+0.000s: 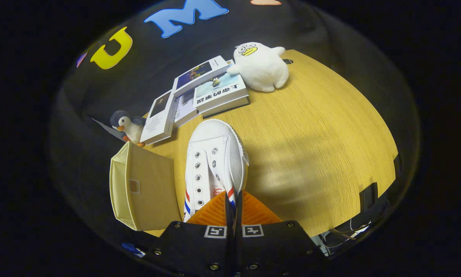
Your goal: Open the storage box then place both shoes into the box .Put the left shoe in first, then the right shoe, with the right side of both shoes facing outward in a uniform manner.
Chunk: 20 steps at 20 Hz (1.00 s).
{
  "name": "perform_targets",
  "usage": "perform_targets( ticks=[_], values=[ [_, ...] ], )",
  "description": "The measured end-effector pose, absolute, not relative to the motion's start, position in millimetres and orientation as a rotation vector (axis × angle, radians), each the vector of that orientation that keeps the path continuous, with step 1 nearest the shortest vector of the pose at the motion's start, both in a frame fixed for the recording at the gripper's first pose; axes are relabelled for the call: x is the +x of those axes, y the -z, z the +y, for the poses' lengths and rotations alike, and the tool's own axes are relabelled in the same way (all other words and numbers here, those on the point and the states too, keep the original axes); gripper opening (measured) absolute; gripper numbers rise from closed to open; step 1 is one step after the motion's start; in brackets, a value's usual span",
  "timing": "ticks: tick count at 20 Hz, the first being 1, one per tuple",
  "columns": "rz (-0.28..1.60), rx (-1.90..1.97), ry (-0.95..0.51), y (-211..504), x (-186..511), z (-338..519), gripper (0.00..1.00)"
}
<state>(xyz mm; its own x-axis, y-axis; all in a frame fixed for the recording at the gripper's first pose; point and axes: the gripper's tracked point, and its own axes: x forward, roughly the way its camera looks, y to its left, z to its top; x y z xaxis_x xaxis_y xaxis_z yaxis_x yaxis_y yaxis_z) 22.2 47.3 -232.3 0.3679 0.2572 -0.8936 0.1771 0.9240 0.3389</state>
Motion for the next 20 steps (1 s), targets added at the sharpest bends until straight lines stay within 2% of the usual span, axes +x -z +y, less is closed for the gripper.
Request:
perform_targets(
  ticks=[13, 20],
  values=[
    [1.146, 0.385, -0.227, 171.5, 53.5, 166.1, 0.01],
    [1.165, 0.368, -0.3, 171.7, 57.5, 238.3, 0.01]
  ],
)
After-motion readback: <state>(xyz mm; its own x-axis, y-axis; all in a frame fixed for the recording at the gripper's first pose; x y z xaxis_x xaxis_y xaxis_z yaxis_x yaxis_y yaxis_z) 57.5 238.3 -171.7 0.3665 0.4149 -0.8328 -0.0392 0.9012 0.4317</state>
